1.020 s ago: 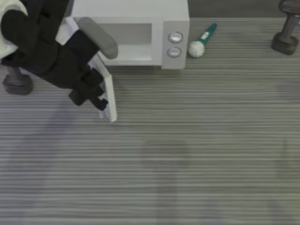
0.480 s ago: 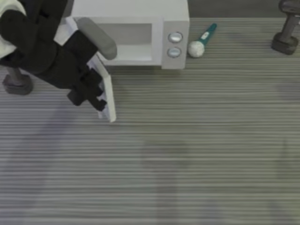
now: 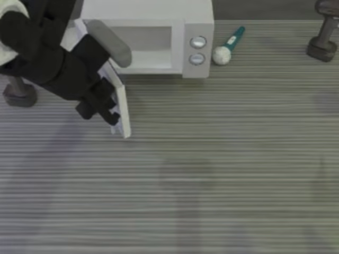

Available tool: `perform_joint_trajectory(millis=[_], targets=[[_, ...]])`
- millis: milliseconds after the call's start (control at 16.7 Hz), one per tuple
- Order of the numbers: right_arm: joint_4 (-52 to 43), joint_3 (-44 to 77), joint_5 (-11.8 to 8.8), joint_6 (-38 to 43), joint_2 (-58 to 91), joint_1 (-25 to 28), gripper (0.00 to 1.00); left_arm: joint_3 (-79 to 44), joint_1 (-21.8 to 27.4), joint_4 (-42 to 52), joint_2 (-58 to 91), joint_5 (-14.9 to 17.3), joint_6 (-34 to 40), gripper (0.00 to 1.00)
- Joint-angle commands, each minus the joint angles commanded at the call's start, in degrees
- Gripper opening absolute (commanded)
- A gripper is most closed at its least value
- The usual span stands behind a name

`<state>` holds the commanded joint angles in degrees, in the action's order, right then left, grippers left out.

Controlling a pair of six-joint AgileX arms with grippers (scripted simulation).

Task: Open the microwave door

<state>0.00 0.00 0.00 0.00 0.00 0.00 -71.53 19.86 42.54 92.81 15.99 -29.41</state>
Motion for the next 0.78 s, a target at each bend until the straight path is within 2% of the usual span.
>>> perform_joint_trajectory(millis=[600, 780], targets=[[0.0, 0.0, 0.0, 0.0, 0.0, 0.0, 1.0, 0.12, 0.05, 0.1, 0.18, 0.23, -0.12, 0.0], [0.0, 0.0, 0.0, 0.0, 0.0, 0.0, 1.0, -0.24, -1.24, 1.02, -0.04, 1.19, -3.39, 0.0]])
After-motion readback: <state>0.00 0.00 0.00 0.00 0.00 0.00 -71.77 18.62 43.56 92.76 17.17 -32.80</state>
